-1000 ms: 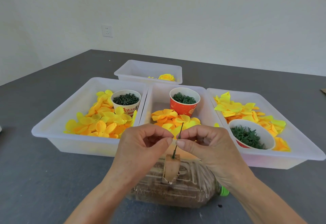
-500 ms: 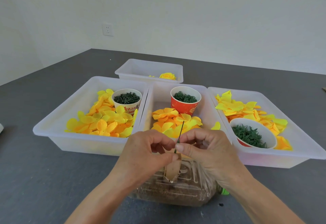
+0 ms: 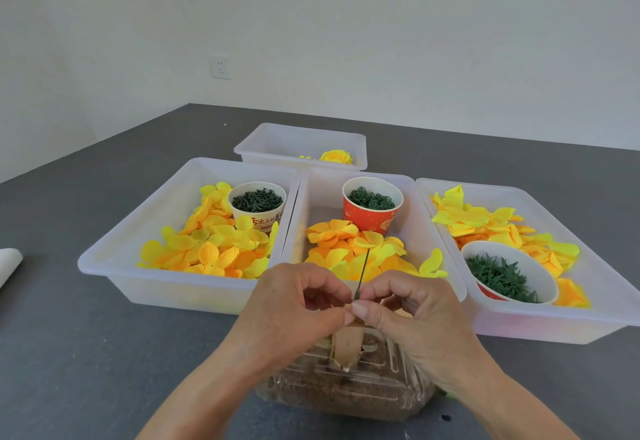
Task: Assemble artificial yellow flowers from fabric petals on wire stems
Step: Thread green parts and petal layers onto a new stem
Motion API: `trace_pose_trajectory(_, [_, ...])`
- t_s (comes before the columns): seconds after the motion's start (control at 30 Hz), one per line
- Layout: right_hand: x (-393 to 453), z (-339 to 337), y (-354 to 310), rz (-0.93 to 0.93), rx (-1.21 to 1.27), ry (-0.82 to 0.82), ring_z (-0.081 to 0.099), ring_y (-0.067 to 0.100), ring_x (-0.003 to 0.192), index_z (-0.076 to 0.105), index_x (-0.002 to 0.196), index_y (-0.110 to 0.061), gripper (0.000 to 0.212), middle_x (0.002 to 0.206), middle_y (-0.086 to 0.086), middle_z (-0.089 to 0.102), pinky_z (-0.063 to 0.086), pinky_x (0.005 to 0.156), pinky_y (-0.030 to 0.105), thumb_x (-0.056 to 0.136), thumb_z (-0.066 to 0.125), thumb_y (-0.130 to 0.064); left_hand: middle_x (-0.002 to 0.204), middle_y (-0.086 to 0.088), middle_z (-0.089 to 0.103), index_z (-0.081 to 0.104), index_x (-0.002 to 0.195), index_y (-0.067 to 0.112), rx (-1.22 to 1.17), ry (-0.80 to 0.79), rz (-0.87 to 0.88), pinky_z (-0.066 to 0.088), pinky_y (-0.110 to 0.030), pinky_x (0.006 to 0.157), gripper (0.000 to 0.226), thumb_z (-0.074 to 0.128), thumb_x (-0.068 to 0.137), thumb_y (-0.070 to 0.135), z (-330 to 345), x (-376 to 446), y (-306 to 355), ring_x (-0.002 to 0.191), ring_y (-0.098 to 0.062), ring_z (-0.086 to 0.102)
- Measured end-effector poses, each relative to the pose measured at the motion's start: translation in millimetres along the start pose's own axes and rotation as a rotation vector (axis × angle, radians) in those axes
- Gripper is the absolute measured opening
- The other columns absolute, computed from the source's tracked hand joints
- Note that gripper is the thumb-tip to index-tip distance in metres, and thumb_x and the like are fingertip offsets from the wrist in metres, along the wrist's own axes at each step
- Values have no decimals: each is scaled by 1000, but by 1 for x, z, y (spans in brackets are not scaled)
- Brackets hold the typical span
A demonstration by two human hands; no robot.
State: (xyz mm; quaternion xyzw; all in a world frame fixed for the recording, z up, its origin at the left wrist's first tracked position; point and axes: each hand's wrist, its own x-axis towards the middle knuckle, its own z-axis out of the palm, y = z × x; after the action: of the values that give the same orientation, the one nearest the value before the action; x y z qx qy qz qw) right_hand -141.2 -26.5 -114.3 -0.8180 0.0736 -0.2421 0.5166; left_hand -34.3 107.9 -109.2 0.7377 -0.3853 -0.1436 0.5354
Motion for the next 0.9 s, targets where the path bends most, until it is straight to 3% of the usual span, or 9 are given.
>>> trace_pose_trajectory(0.07, [1,-1,1,9,18,11,58,13,64,73,70,-29,11,70,-6,70,48,63,23,63,72,-38,66,6,69,73,66,30,-36,14,-11,52,-26,66,29,73,72,1,-4,4,-1,65,-10,63])
trace_pose_trajectory(0.17, [3,-1,3,26,40,2,55,7,61,73,68,-30,10,69,-8,70,46,61,18,61,73,-37,60,9,66,73,63,27,-76,94,-18,47,-18,59,34,66,76,-4,-12,14,-3,59,-3,57])
trace_pose_trajectory(0.3, [6,-2,4,72,149,-40,55,8,60,74,66,-23,14,67,-1,68,47,61,21,56,77,-33,62,7,68,70,62,30,-30,194,-10,45,-15,59,38,64,77,-4,-23,28,-8,59,-5,57])
trace_pose_trajectory(0.4, [11,-11,-1,122,213,-99,58,13,63,76,72,-21,22,71,4,70,51,64,25,52,78,-30,72,5,71,72,71,26,199,352,-15,46,-15,64,30,62,78,-1,-36,48,-17,64,-4,60])
trace_pose_trajectory(0.5, [19,-20,-6,123,178,-95,61,7,67,77,74,-21,12,74,1,71,48,64,17,62,76,-22,97,-3,70,72,97,15,616,468,-128,47,-31,79,21,61,81,7,-56,70,-34,93,-21,62])
trace_pose_trajectory(0.63, [30,-22,-4,155,202,22,61,0,62,75,67,-17,17,69,-2,72,47,60,11,73,72,-1,123,-3,56,56,120,18,1050,156,-380,41,-35,90,43,66,80,25,-72,93,-57,115,-24,49])
trace_pose_trajectory(0.73, [36,-19,-4,179,214,40,58,2,59,74,69,-16,17,68,3,71,47,57,14,75,71,0,126,1,53,47,126,21,1150,-51,-439,36,-40,97,56,70,77,36,-70,106,-68,120,-21,47])
trace_pose_trajectory(0.9, [44,-16,-2,194,217,50,60,7,65,75,66,-19,19,72,6,72,49,57,17,75,71,-2,116,-2,59,55,114,17,1233,-47,-409,40,-36,89,29,58,86,25,-64,118,-84,109,-21,55])
